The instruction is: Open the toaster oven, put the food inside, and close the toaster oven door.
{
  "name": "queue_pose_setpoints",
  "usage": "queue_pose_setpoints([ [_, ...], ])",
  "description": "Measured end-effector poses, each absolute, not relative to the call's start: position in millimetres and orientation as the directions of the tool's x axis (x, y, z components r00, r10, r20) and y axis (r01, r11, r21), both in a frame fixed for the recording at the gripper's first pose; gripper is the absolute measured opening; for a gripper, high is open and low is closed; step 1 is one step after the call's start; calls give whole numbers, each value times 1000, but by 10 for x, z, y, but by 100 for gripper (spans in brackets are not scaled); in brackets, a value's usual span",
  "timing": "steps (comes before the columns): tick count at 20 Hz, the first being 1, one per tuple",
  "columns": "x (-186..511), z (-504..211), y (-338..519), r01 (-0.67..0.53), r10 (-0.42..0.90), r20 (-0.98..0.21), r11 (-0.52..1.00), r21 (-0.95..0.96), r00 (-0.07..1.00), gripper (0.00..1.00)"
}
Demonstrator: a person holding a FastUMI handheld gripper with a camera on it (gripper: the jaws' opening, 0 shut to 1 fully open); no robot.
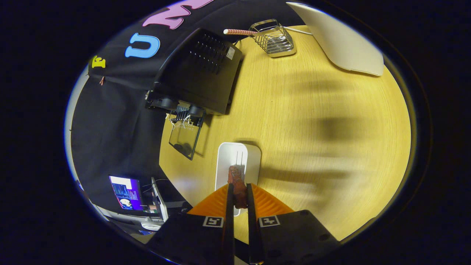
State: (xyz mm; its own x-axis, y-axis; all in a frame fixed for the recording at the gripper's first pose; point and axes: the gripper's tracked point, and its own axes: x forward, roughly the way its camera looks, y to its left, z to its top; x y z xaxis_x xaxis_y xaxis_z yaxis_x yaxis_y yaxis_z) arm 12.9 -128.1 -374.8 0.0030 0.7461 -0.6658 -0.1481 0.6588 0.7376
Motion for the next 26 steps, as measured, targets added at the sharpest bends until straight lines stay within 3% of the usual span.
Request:
queue_pose_setpoints([
  [4, 114, -3594, -1270, -195, 733, -678, 675, 712, 62, 14],
  [13, 103, -2627, -1193, -155, 658, -636, 734, 661, 403, 14],
  [20, -123, -1907, -144, -111, 632, -537, 699, 707, 558, 14],
  [26, 100, -1982, 971, -88, 596, -483, 683, 725, 642, 14],
])
